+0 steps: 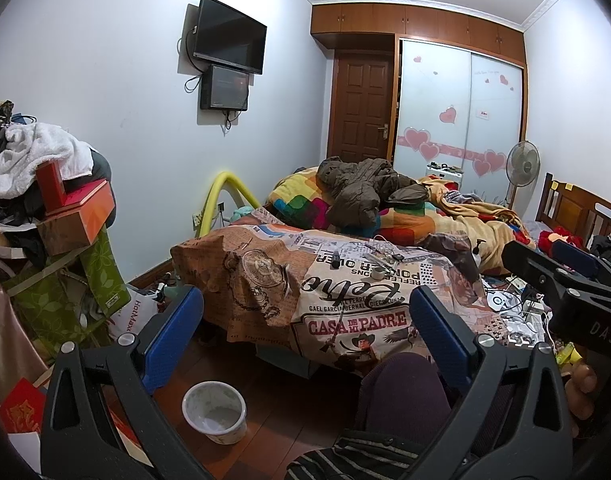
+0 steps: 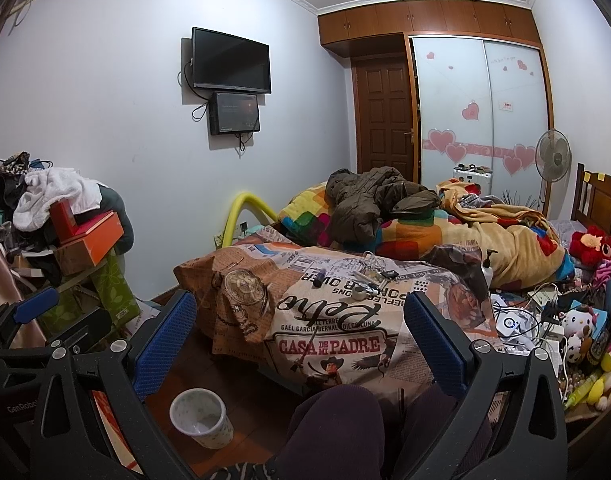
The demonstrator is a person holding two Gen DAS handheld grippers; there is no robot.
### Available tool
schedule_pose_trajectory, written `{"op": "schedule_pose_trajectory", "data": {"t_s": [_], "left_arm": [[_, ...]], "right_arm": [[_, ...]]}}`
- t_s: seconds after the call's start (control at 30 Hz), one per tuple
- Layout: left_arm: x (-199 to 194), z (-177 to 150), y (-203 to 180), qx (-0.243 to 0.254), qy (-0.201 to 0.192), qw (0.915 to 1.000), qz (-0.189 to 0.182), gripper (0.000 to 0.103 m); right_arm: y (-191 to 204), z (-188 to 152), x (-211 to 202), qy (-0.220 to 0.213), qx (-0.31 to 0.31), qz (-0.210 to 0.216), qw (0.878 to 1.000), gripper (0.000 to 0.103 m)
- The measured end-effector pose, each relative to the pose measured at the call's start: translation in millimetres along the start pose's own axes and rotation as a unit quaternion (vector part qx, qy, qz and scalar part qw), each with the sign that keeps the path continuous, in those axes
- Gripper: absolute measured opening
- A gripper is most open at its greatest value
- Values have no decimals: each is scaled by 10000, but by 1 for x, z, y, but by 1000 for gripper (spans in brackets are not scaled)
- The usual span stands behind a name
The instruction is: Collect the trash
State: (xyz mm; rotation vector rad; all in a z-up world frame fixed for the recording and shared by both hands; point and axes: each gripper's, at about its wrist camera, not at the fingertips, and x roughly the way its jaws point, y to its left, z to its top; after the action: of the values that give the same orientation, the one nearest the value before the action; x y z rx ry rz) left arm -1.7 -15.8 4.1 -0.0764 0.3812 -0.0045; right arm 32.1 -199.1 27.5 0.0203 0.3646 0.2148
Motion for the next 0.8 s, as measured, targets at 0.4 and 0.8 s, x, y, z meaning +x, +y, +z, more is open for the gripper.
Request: {"op": "schedule_pose_trajectory", "data": {"t_s": [0.4, 0.8], "left_arm": [[-1, 1, -3, 9, 7, 10000, -4, 103], [26, 23, -14, -19, -1, 10000, -56, 103]], "right_arm": [[-3, -2, 1, 35, 58, 1, 10000, 103], [-26, 8, 30, 75, 251, -115, 9996, 103]]}}
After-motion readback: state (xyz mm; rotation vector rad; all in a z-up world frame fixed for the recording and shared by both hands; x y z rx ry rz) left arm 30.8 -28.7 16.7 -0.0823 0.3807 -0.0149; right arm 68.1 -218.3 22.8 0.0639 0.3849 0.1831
